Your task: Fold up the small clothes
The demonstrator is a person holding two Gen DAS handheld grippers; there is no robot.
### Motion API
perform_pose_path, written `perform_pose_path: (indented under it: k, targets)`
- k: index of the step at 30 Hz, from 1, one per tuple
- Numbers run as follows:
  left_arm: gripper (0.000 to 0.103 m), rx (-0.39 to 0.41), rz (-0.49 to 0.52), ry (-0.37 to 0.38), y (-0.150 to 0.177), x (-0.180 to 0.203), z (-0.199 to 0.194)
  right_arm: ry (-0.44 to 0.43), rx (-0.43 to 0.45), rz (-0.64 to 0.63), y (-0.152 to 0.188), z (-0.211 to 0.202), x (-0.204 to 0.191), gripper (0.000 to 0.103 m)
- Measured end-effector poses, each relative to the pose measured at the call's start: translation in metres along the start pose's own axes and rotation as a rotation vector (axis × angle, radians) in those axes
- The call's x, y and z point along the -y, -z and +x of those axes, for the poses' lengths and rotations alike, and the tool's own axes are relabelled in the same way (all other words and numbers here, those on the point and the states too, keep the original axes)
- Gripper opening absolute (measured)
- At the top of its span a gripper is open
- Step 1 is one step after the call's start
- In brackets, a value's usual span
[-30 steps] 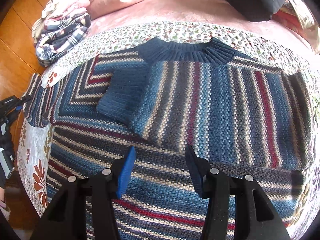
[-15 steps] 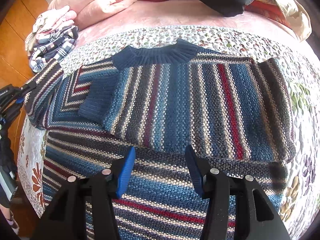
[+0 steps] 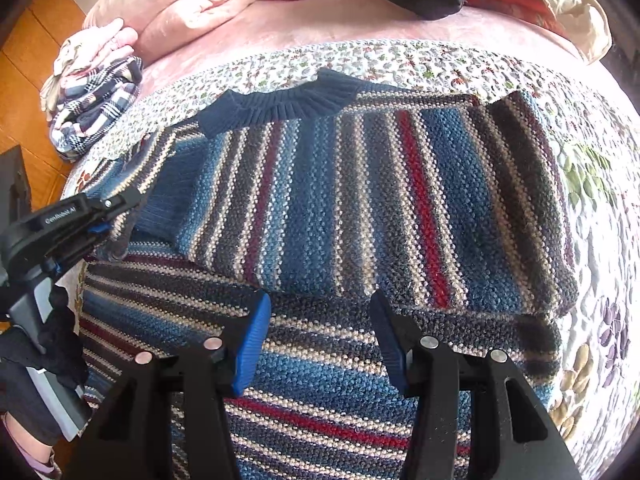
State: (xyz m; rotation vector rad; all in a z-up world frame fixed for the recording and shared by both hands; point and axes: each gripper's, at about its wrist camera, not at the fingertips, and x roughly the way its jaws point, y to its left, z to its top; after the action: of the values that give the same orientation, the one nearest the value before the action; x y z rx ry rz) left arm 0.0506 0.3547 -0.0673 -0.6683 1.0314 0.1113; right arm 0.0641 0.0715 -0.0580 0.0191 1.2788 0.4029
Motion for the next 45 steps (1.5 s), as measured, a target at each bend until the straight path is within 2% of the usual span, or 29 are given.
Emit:
perform_pose_path:
  k: [3, 7, 10, 12, 16, 18, 23, 26, 29, 34, 35, 36, 37, 38, 39, 41, 45]
  targets:
    - [0.011, -0.032, -0.003, -0.003, 0.008, -0.007, 0.014, 0.002, -0.012, 0.004, 0.002, 0.004, 0.000, 0.052]
    - [0.014, -0.065, -0.009, 0.034, 0.007, -0.008, 0.005, 0.007, -0.019, 0.002, 0.000, 0.007, -0.003, 0.052]
    - [0.016, -0.083, -0.022, 0.076, 0.008, -0.018, -0.028, -0.027, -0.024, 0.011, -0.007, 0.005, -0.008, 0.052]
    - [0.017, -0.043, -0.017, 0.081, 0.007, -0.030, -0.062, -0.054, -0.023, 0.014, -0.015, 0.004, -0.013, 0.052]
    - [0.018, 0.107, 0.044, -0.043, -0.017, -0.056, -0.117, -0.119, -0.030, 0.009, -0.034, 0.006, -0.034, 0.053]
    - [0.021, 0.125, 0.080, -0.121, -0.035, -0.068, -0.121, -0.139, -0.033, -0.007, -0.044, 0.008, -0.050, 0.055]
    - [0.018, 0.054, 0.124, -0.243, -0.052, -0.095, -0.086, -0.191, -0.044, -0.067, -0.064, 0.015, -0.100, 0.055]
    - [0.018, 0.006, 0.150, -0.318, -0.045, -0.106, -0.060, -0.225, -0.064, -0.086, -0.074, 0.026, -0.128, 0.057]
    - [0.020, -0.059, 0.165, -0.371, -0.032, -0.123, -0.035, -0.248, -0.124, -0.064, -0.081, 0.047, -0.147, 0.057]
    - [0.020, -0.046, 0.193, -0.367, -0.033, -0.125, -0.039, -0.245, -0.225, 0.004, -0.080, 0.084, -0.159, 0.057]
    - [0.020, -0.041, 0.174, -0.344, -0.035, -0.126, -0.044, -0.268, -0.241, 0.008, -0.079, 0.090, -0.161, 0.053]
    - [0.020, -0.034, 0.156, -0.323, -0.036, -0.125, -0.051, -0.271, -0.253, -0.005, -0.077, 0.095, -0.164, 0.041]
    - [0.020, -0.022, 0.127, -0.301, -0.038, -0.127, -0.059, -0.238, -0.253, -0.031, -0.077, 0.097, -0.168, 0.035]
    - [0.020, -0.008, 0.104, -0.286, -0.039, -0.129, -0.064, -0.211, -0.246, -0.062, -0.078, 0.097, -0.171, 0.024]
    - [0.020, 0.010, 0.084, -0.269, -0.040, -0.132, -0.072, -0.215, -0.240, -0.081, -0.079, 0.093, -0.172, 0.019]
    - [0.020, 0.040, 0.065, -0.258, -0.042, -0.136, -0.085, -0.256, -0.208, -0.086, -0.083, 0.079, -0.167, 0.013]
    - [0.020, 0.079, 0.059, -0.235, -0.043, -0.132, -0.103, -0.285, -0.102, -0.067, -0.095, 0.036, -0.141, 0.013]
